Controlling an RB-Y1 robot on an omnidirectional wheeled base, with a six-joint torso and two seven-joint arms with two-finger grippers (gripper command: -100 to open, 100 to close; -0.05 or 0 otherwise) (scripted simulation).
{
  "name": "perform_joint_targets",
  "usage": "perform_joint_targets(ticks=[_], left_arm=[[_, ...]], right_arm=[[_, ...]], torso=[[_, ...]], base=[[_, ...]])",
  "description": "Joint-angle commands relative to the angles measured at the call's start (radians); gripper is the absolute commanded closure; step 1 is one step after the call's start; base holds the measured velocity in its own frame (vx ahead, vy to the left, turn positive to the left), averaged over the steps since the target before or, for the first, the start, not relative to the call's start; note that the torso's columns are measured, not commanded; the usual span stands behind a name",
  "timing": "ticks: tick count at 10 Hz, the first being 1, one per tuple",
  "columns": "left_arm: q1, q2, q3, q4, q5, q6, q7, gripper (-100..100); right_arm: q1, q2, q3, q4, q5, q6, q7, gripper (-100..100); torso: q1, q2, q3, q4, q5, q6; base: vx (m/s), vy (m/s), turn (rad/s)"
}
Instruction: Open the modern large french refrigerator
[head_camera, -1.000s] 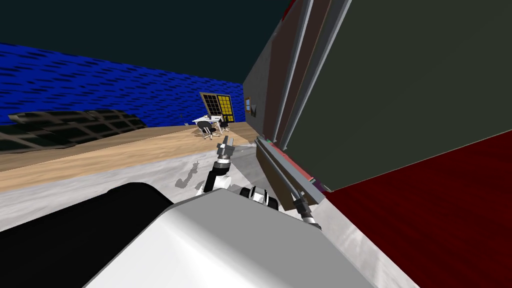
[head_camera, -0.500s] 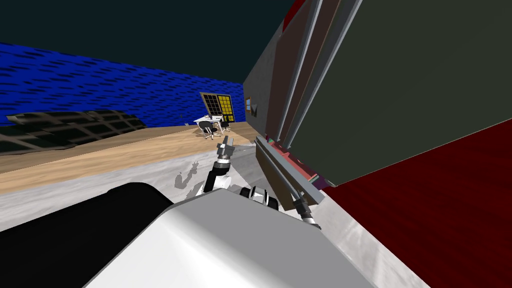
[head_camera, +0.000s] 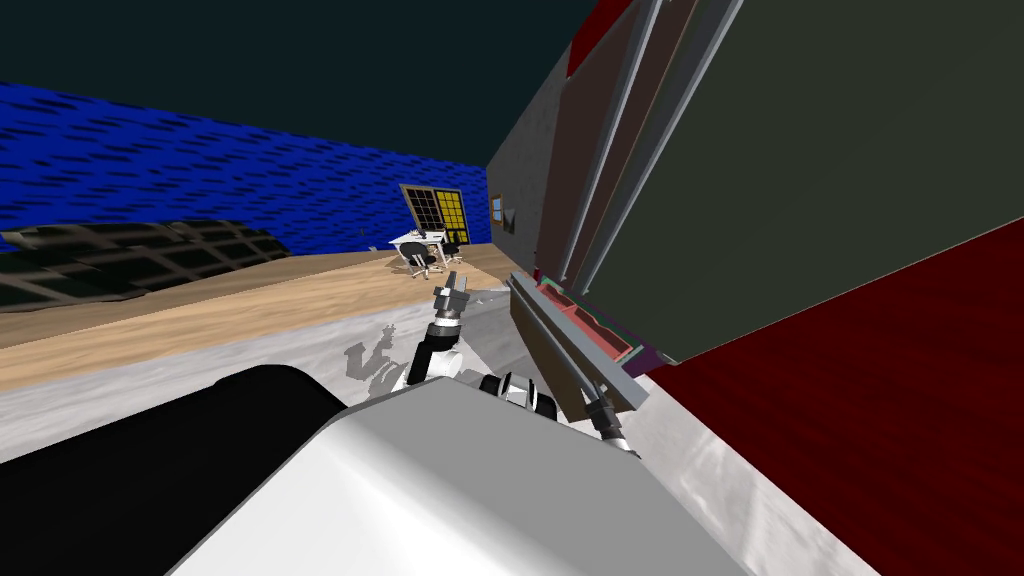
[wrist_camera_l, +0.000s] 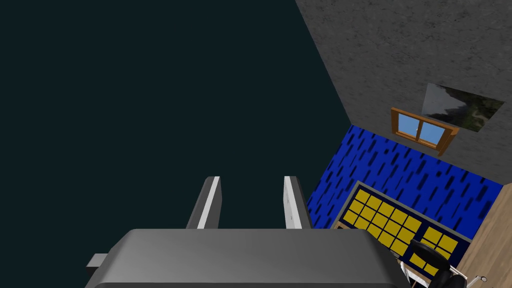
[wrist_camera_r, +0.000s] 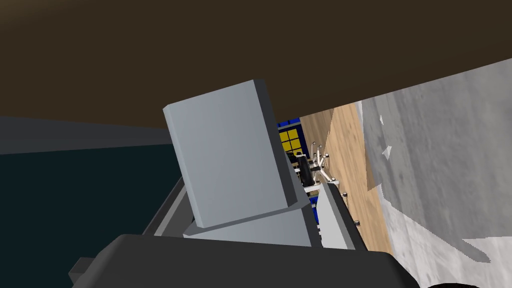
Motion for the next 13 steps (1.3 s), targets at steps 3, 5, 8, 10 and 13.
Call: perform_joint_targets(ticks=[3, 5, 8, 10, 13], left_arm=[[0.0, 0.0, 0.0, 0.0, 0.0, 0.0, 0.0, 0], [0.0, 0.0, 0.0, 0.0, 0.0, 0.0, 0.0, 0], [0.0, 0.0, 0.0, 0.0, 0.0, 0.0, 0.0, 0], [0.0, 0.0, 0.0, 0.0, 0.0, 0.0, 0.0, 0], [0.0, 0.0, 0.0, 0.0, 0.0, 0.0, 0.0, 0]], right_arm=[[-0.031, -0.098, -0.017, -0.051, -0.006, 0.06, -0.118, -100], [-0.037, -0.118, -0.02, -0.062, -0.007, 0.072, -0.144, -100], [-0.055, -0.177, -0.031, -0.092, -0.01, 0.108, -0.216, -100], [-0.061, -0.197, -0.034, -0.103, -0.011, 0.12, -0.239, -100], [-0.046, -0.184, -0.018, -0.075, -0.001, 0.137, -0.237, 0]], torso=[[0.001, 0.002, 0.0, 0.003, 0.004, 0.0], [0.004, 0.003, 0.0, 0.005, 0.006, 0.001], [0.012, 0.012, 0.003, 0.011, 0.012, 0.001], [0.015, 0.018, 0.005, 0.015, 0.018, 0.003], [0.013, 0.013, 0.003, 0.011, 0.016, 0.003]], base=[[-0.071, 0.076, 0.032], [-0.03, 0.051, 0.017], [-0.045, 0.076, 0.03], [-0.061, 0.067, 0.01], [0.001, 0.008, 0.019]])
